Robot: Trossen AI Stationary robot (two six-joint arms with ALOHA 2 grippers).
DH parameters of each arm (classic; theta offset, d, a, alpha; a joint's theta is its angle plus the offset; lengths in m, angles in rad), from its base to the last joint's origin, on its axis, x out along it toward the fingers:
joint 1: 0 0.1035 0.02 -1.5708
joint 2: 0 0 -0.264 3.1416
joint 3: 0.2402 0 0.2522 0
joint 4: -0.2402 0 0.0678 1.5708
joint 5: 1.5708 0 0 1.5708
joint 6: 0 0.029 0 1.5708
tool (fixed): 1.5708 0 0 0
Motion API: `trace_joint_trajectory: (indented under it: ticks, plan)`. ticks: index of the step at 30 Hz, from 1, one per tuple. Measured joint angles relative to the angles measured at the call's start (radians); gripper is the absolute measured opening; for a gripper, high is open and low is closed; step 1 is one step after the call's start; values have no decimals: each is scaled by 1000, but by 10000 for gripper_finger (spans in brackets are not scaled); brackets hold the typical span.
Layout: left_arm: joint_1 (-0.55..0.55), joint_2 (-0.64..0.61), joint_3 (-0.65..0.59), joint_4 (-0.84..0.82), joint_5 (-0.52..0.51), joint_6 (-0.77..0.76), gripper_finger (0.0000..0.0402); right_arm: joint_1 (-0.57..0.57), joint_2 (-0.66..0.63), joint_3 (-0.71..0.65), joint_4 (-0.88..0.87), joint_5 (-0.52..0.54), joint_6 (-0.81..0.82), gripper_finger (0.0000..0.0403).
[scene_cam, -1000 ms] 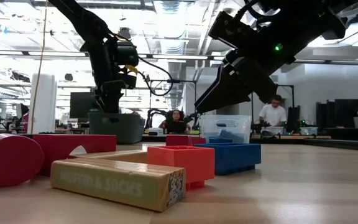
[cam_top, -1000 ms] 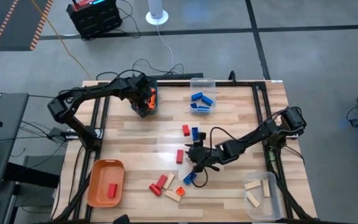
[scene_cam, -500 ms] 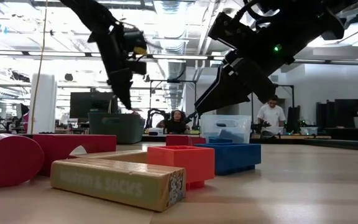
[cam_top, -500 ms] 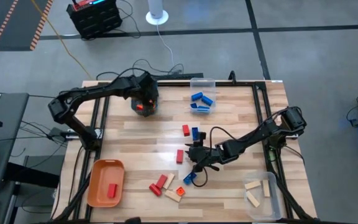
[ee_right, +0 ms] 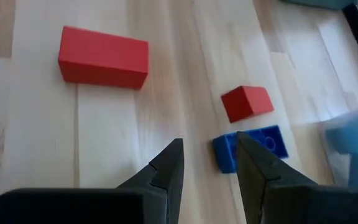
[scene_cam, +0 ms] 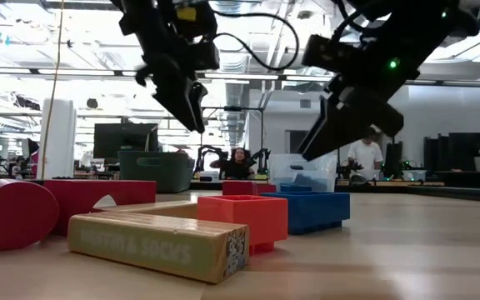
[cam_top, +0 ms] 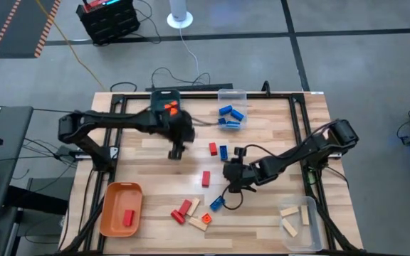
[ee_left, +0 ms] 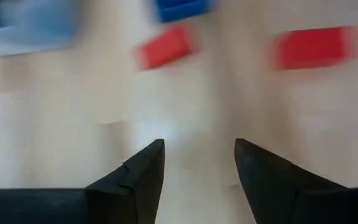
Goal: Sort blocks
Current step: Put the red block into the orange bin
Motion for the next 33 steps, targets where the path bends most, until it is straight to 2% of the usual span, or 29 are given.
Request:
trace_joint_trajectory:
  ticks: [3,7,14,21,24,29,33]
  plan:
    - [-76,0,0,-29,113,-67,190,0,-18,0,-11,2,13,123]
    - [-212,0,0,-94,138,-144,190,0,-20,0,-32,7,27,123]
    - [-487,0,-6,-130,34,-280,190,3,-20,0,-70,21,74,123]
    - [-692,1,-7,-105,-143,-399,190,3,-20,0,-36,23,75,123]
    - [-744,2,-7,-94,-193,-446,190,3,-20,0,-43,23,85,123]
    - [-806,2,-10,-48,-252,-488,190,17,-41,0,-152,22,138,123]
    - [-827,2,-66,40,-283,-480,190,22,-65,0,-191,22,173,123]
